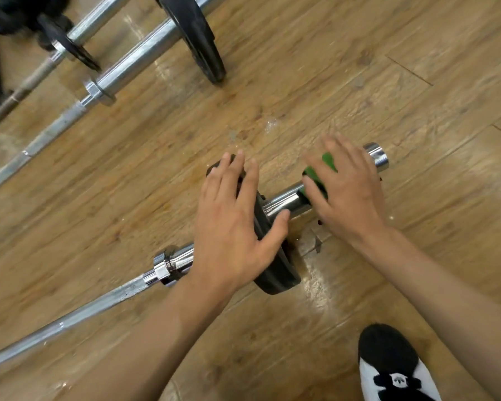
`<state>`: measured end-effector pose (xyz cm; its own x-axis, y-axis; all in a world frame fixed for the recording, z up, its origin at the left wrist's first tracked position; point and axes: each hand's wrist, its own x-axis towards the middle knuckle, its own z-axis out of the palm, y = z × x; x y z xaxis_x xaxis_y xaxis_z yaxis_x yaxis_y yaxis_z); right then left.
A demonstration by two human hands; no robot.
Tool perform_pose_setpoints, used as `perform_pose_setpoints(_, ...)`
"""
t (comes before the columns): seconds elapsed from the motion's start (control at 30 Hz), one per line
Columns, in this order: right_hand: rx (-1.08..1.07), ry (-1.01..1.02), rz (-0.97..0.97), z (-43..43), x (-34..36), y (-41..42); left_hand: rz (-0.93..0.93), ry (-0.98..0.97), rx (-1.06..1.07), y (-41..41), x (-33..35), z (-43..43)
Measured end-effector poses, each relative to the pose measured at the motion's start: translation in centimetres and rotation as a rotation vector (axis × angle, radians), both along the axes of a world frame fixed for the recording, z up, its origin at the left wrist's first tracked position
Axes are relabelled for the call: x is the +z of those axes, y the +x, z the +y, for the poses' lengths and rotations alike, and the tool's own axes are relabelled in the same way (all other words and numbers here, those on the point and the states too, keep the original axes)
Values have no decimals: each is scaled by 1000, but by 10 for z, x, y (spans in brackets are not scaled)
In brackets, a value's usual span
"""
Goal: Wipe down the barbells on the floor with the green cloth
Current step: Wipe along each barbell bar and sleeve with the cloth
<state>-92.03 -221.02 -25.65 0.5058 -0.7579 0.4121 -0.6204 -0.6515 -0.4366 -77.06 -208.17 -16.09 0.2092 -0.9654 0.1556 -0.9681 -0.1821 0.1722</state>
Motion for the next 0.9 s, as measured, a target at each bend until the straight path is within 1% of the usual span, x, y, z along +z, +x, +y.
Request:
perform_pose_setpoints(0.07,-152,51,1,6,1,15,62,-25,-2,7,-1,-7)
perform_pose_setpoints(0.1,-151,26,-16,15,1,23,88,-30,-12,11,-1,-10)
perform_pose_setpoints(0.13,-70,-24,-22,25,-4,31,110,-25,-18,16,-1,-12)
perform_pose_setpoints(0.2,244,-149,19,35,-19,34,124,13,-9,23,2,-18)
perform_pose_setpoints(0.23,353,-230,69,25,-24,28,101,35,7,25,4,-20)
perform_pose_setpoints(0.27,370,-298,96,9,-28,20,49,55,24,27,5,-21)
perform_pose_setpoints(0.3,309,-304,106,-6,-29,11,-15,64,38,27,6,-21)
perform_pose_setpoints(0.33,182,-240,90,-20,-30,0,-58,59,47,25,5,-20)
perform_pose_setpoints(0.4,-120,-67,-19,-33,-27,-11,-34,22,65,20,2,-18)
perform_pose_setpoints(0.43,-209,-27,-70,-28,-25,-3,16,1,73,18,-1,-19)
perform_pose_setpoints(0.47,-221,-32,-97,-19,-22,12,61,-19,77,19,-3,-22)
perform_pose_setpoints(0.5,-148,-72,-94,-7,-21,29,88,-27,79,21,-4,-25)
perform_pose_setpoints(0.57,158,-192,-24,12,-27,51,106,1,80,30,-1,-31)
perform_pose_setpoints(0.6,269,-250,39,9,-28,52,111,21,87,35,1,-35)
perform_pose_setpoints(0.63,303,-303,82,-3,-29,47,122,42,100,39,4,-40)
perform_pose_setpoints(0.67,266,-323,91,-17,-30,40,138,64,113,43,6,-44)
perform_pose_setpoints(0.7,171,-279,74,-33,-30,31,150,85,126,46,8,-48)
perform_pose_setpoints(0.8,-188,-25,-29,-56,-18,25,167,123,150,51,13,-58)
perform_pose_setpoints(0.83,-225,-1,-35,-47,-14,38,168,128,151,53,13,-59)
perform_pose_setpoints(0.87,-177,-14,-20,-32,-12,52,168,131,151,54,14,-60)
perform_pose_setpoints(0.9,-41,-57,12,-17,-14,64,168,133,151,56,14,-60)
